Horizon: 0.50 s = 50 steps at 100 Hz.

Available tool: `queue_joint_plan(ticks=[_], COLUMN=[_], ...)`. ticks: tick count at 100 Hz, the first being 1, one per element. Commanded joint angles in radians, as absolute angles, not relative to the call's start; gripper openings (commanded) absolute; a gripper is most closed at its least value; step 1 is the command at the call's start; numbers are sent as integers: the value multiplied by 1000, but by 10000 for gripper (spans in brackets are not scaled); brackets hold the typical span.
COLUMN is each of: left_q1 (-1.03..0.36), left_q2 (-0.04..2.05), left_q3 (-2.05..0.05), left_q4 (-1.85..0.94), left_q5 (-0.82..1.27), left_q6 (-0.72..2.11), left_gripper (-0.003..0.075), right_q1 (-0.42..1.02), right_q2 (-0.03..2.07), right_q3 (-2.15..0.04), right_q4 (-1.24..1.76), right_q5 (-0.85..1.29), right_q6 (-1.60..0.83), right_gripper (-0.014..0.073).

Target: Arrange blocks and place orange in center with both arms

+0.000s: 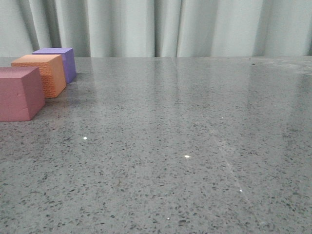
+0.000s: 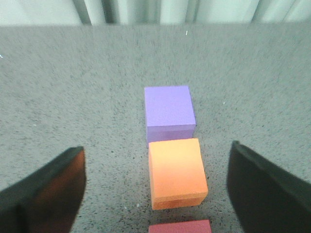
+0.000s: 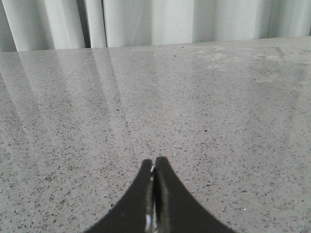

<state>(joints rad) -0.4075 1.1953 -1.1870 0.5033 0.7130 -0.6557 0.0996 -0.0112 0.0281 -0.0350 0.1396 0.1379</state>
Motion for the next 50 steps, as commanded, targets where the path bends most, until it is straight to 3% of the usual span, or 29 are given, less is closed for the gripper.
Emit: queue_joint_plan(ticks=[1,12,29,50], left_q1=[-411,-411,-411,-411], left_q2=[1085,990,854,748], left_q3=[-1188,-1139,-1044,-996], left_q4=[523,523,523,535], left_q5=[682,691,696,698], left_q6=[-650,-639,-629,-626], left_gripper=[459,312,-22,-19], right_q1=[96,96,96,96], right_q2=[-36,-36,-36,-36], right_q3=[14,14,14,14], right_q4=[-36,-36,-36,-36], right_q5=[56,56,56,56], right_q6=[129,129,129,129], right_gripper=[-60,-60,-60,-60])
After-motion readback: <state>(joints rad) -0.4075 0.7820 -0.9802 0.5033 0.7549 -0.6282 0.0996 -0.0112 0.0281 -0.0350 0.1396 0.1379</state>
